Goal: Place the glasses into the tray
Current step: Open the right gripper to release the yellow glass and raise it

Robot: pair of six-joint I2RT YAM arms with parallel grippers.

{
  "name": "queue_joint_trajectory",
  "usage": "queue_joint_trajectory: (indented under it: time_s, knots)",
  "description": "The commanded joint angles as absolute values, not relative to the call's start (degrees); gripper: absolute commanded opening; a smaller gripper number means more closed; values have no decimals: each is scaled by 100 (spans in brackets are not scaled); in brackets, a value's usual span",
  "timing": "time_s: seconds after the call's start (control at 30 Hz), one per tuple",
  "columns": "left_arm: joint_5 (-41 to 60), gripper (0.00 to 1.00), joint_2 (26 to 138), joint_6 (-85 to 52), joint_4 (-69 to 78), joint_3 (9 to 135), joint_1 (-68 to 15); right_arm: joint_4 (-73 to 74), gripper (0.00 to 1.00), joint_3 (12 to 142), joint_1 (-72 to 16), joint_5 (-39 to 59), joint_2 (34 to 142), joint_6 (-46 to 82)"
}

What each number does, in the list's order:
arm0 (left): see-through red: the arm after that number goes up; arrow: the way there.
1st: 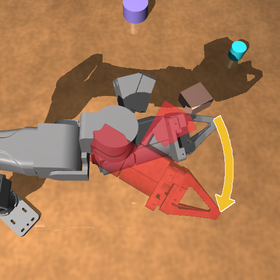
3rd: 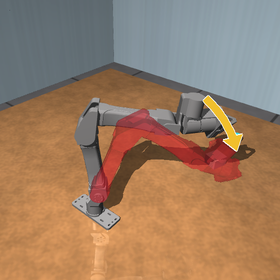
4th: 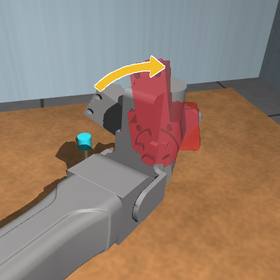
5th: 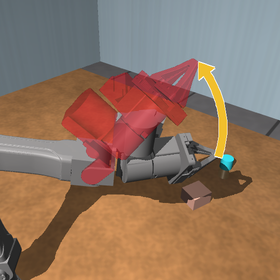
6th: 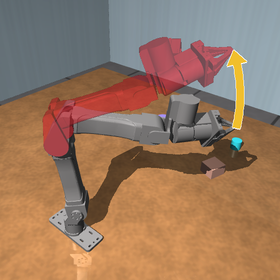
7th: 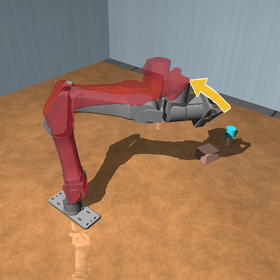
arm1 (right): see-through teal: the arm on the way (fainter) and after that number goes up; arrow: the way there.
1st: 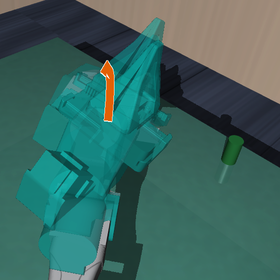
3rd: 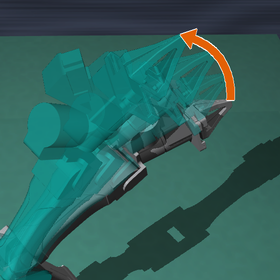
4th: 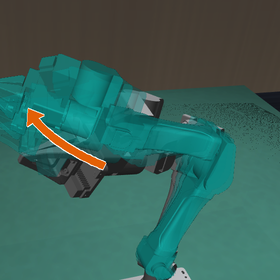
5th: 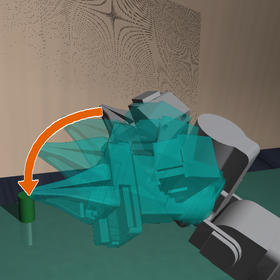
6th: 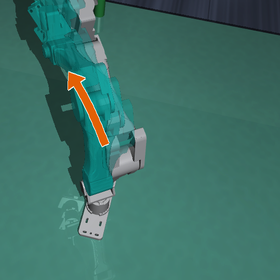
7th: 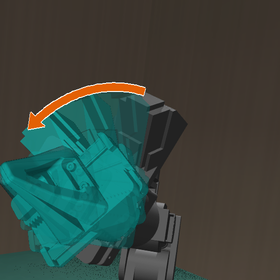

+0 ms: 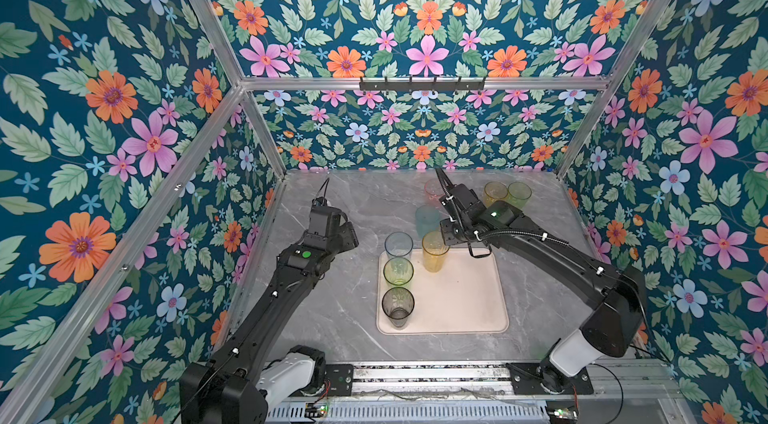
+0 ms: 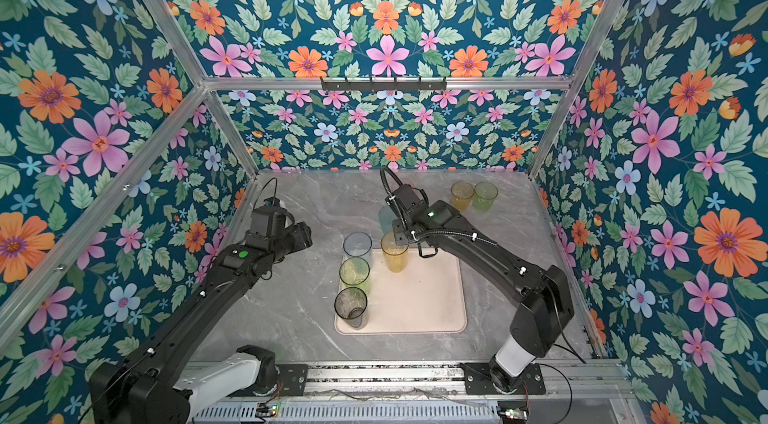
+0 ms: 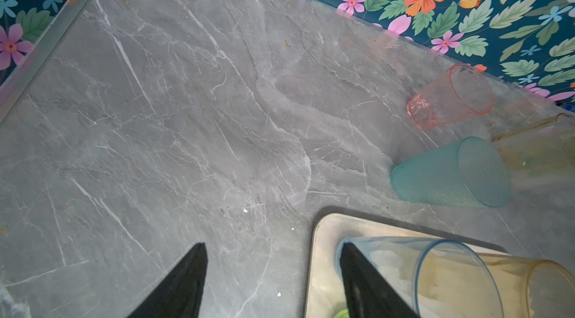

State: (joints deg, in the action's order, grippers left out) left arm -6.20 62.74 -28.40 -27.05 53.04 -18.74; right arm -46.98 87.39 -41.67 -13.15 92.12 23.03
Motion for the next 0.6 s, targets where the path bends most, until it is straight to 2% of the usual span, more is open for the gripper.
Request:
queue_joint_trajectory:
  time_s: [0.0, 0.4, 0.57]
  knots:
    - [-654, 71, 6234, -2862, -2697, 5370, -1864, -4790, 36, 8885, -4166, -1558, 9173, 2158]
    - [-712, 71, 6073, -2900, -2795, 5353, -1863, -4886, 37, 9593, -4004, -1526, 9450, 2065]
    - [-685, 71, 6069, -2900, -2795, 5317, -1863, -4806, 37, 9776, -3823, -1288, 9883, 2100]
